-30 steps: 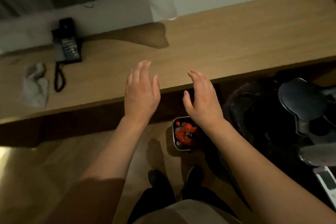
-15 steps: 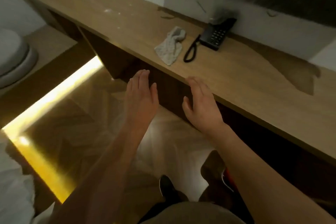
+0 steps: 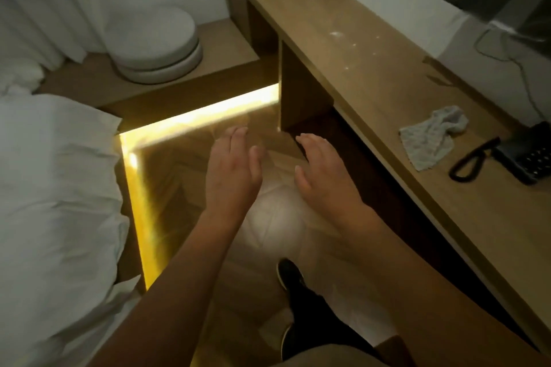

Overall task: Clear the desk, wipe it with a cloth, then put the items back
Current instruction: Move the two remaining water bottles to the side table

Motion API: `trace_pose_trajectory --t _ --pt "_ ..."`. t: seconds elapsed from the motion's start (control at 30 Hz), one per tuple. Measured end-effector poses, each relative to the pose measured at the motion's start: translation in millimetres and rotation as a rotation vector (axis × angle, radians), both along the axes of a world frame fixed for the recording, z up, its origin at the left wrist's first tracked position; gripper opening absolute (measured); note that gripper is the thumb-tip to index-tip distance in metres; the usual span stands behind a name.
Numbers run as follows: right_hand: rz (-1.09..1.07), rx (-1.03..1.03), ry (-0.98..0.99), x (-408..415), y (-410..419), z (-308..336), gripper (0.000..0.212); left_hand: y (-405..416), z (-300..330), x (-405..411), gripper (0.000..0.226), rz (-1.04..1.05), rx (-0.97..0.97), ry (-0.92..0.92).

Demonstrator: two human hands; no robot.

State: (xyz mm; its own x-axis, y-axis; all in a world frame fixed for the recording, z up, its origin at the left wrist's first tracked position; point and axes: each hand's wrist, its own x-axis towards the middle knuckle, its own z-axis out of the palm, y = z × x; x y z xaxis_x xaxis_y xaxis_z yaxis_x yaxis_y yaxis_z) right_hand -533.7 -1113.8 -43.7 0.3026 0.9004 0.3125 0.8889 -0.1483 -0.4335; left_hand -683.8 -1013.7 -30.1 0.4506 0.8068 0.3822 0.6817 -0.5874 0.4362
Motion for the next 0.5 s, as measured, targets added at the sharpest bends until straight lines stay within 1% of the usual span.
trace_pose_trajectory --t 0.2,0.33,0.5 --pt "0.089 -0.004 0.034 21.2 126.1 -3.7 0.052 120.6 -1.0 6.7 0.038 0.092 0.030 -0.004" --pt "0.107 0.000 0.094 36.8 213.9 10.6 0.051 198.8 17.1 19.1 0.039 0.131 0.041 -0.014" --pt "0.158 -0.010 0.073 39.7 314.1 27.4 0.049 288.5 36.1 22.2 0.036 0.217 0.036 -0.033"
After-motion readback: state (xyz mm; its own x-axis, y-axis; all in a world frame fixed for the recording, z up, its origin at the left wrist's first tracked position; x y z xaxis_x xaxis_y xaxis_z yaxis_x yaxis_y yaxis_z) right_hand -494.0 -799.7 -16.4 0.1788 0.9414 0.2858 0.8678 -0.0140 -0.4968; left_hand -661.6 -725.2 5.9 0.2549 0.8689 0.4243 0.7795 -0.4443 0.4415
